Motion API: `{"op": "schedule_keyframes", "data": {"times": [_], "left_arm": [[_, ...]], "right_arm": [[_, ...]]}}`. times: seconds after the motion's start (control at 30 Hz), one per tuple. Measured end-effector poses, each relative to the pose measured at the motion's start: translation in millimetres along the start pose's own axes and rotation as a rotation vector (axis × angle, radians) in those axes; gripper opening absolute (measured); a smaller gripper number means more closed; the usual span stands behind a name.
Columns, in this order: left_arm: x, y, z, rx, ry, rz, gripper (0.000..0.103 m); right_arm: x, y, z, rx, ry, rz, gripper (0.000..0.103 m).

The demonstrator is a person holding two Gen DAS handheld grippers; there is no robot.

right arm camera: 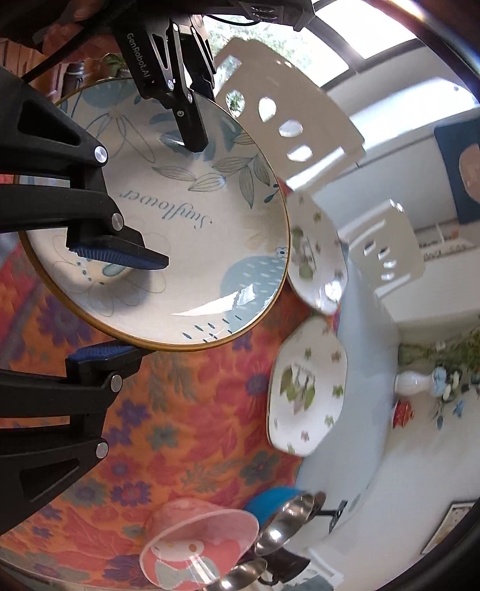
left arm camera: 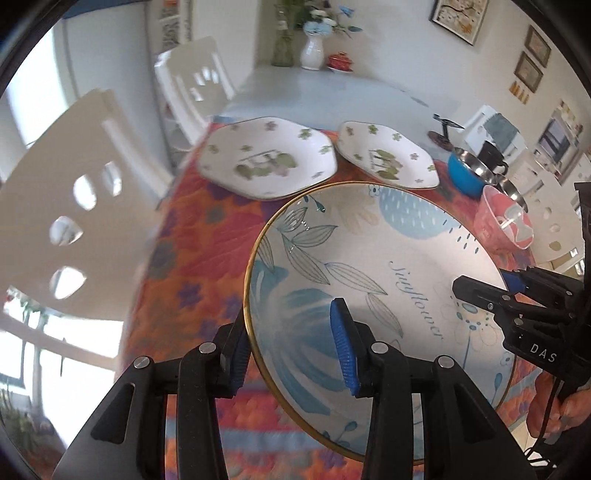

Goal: Organize plates and bowls

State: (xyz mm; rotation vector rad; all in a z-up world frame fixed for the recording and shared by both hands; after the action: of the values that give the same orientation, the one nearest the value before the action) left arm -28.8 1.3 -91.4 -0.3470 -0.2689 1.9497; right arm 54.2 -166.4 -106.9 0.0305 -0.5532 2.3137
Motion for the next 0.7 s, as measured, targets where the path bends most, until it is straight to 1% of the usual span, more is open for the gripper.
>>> {"op": "schedule_keyframes", "data": {"times": [0.03,0.2,0.33,0.53,0.7], "left_arm": [[4.4,6.2,1.4,0.003,-0.008,0.012,0.037],[13.5,39.2,-7.8,0.029,-0.032,0.081,0.037],[16.0,51.6,-17.1,0.028,-0.030,0.125,0.037],[18.7,47.8,-27.3,0.021,-0.036,0.128,0.037],[22.7,46.8,-43.6,0.048,-0.039,0.132,0.037]], "right_arm": [[7.6,2.9,-0.1,0.005,-0.016,0.009,0.035],[25.3,12.2,-14.7,0.048,-0.034,0.048,0.035],[31.2,17.4,-23.0,0.071,-0.024,0.064,0.035],[29.9,21.5,-32.7,0.089,-0.008,0.069,0.035],[26.1,22.3,-45.5,0.103,-0.012,0.031,0.035]]}}
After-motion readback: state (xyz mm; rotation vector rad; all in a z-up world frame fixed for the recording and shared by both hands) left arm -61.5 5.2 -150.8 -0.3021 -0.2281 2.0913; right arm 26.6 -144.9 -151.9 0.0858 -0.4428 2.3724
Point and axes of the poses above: each gripper's, at about its wrist camera, not at the fingertips, and z roughly against the way its jaws point, x to its left, y to its underside, the point moved 5 cm from there along -z, roughly the way its jaws point, and after that the axes turned 11 degrees about x, right-handed, at the moved point
